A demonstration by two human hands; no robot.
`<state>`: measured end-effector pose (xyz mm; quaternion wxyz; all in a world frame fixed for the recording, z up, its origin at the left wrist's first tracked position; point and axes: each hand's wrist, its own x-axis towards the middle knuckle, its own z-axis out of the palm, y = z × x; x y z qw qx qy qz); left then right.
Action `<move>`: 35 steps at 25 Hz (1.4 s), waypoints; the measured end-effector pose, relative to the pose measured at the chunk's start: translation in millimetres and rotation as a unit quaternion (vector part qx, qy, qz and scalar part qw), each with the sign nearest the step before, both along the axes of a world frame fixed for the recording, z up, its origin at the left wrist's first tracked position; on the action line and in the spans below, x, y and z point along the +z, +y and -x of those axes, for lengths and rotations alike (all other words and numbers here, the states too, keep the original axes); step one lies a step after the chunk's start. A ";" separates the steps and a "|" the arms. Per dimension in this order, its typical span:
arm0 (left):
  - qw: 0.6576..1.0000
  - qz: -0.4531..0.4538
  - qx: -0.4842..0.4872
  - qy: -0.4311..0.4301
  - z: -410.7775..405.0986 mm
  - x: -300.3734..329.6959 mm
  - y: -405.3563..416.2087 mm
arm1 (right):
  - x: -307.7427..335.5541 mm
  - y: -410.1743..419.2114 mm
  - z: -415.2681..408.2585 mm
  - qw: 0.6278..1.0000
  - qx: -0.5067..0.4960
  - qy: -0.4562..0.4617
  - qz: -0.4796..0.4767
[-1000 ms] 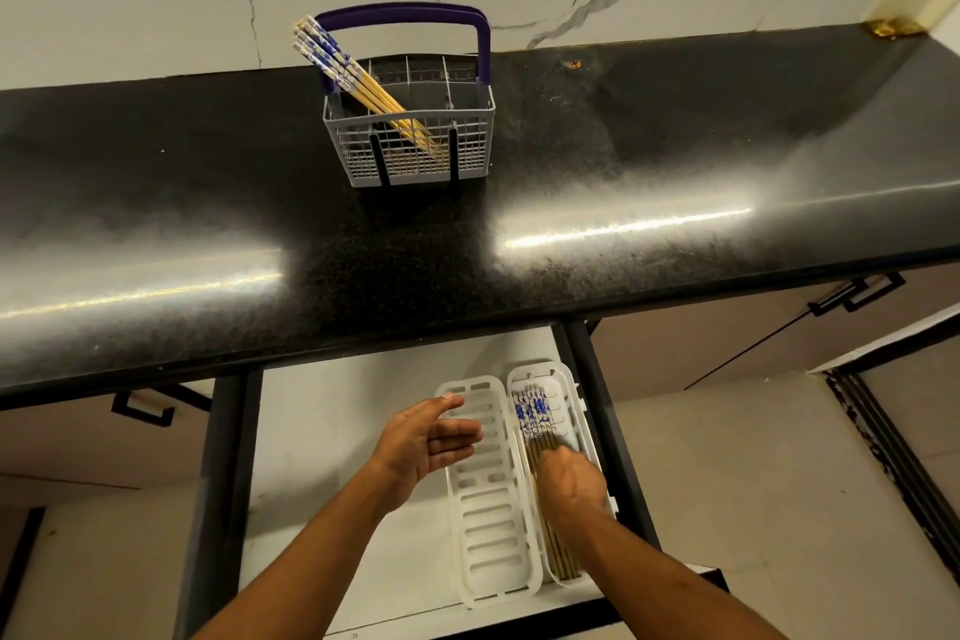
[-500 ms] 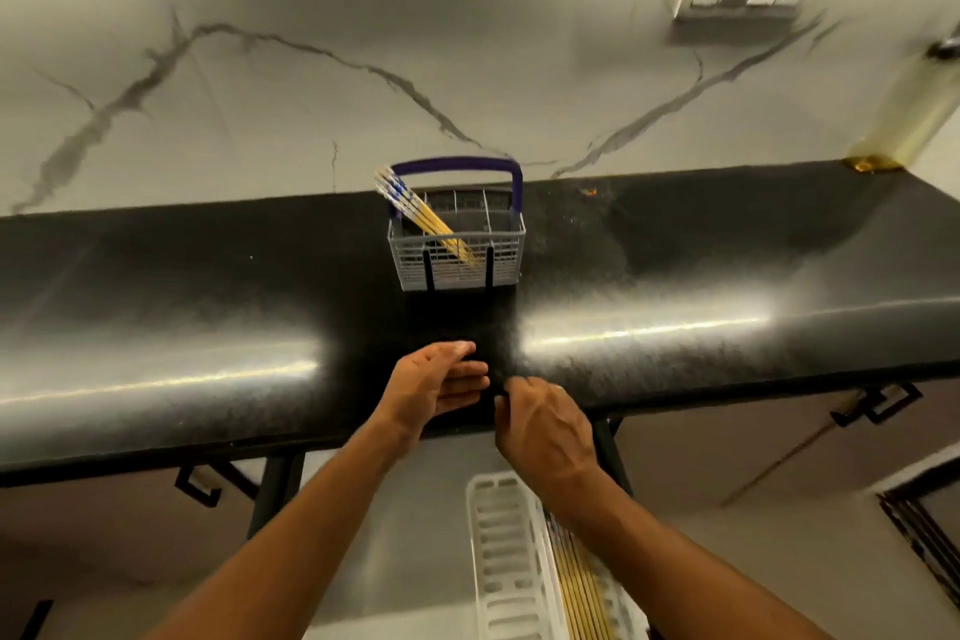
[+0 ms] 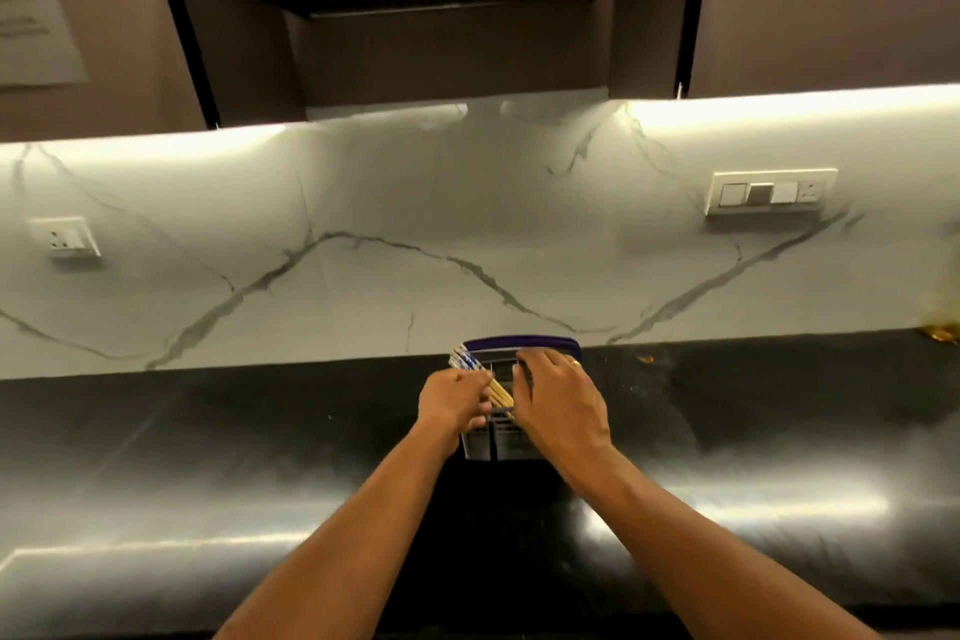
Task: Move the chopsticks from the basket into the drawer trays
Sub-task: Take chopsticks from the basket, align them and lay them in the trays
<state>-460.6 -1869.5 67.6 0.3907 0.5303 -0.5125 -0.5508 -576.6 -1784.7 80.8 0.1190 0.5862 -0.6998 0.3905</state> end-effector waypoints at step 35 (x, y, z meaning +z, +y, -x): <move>0.939 0.337 -0.034 -0.058 -5.5 196.7 -77.3 | 40.0 -69.1 24.4 0.950 0.161 -0.266 0.030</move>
